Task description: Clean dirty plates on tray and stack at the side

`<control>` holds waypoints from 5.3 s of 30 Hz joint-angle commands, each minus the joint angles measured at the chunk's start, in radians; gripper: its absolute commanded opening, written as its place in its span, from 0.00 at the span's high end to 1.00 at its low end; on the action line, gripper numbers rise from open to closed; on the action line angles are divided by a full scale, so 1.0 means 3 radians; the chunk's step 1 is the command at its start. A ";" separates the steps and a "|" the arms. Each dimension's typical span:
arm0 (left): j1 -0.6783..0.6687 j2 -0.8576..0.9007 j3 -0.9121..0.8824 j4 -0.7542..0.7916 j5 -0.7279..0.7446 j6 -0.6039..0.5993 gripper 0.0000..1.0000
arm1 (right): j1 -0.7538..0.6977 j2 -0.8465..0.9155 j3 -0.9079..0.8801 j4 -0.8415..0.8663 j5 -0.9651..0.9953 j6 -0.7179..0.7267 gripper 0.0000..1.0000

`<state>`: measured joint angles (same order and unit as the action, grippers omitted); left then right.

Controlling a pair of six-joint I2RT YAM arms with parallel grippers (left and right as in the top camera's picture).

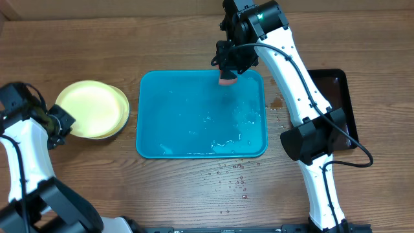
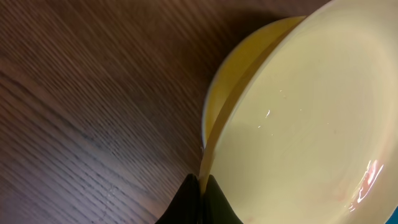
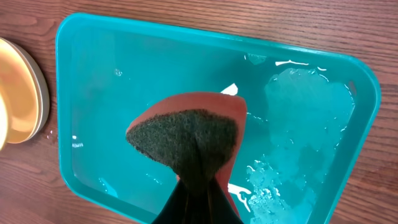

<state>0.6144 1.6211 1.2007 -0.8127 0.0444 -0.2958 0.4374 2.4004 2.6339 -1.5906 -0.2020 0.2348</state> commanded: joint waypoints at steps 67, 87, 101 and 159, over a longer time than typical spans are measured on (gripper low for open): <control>-0.1738 0.0032 0.0570 -0.0170 0.0690 0.0715 0.00 | -0.1528 -0.1504 -0.0985 -0.0217 0.0193 -0.0225 0.23; -0.1738 0.0032 0.0570 -0.0170 0.0690 0.0715 0.00 | -0.1175 -0.3527 -0.0814 -0.0341 0.0290 -0.0089 0.00; -0.1738 0.0032 0.0570 -0.0170 0.0690 0.0715 0.00 | -0.1179 -0.3768 -0.1115 0.0436 0.1045 -0.0089 0.00; -0.1738 0.0032 0.0570 -0.0169 0.0690 0.0715 0.00 | -0.1268 -0.7992 -0.8752 0.5020 0.0666 -0.0263 0.00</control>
<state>0.0929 1.6424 1.3548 -0.8646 0.2474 -0.0933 0.0528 0.0147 0.0185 -0.0902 -0.0002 0.1562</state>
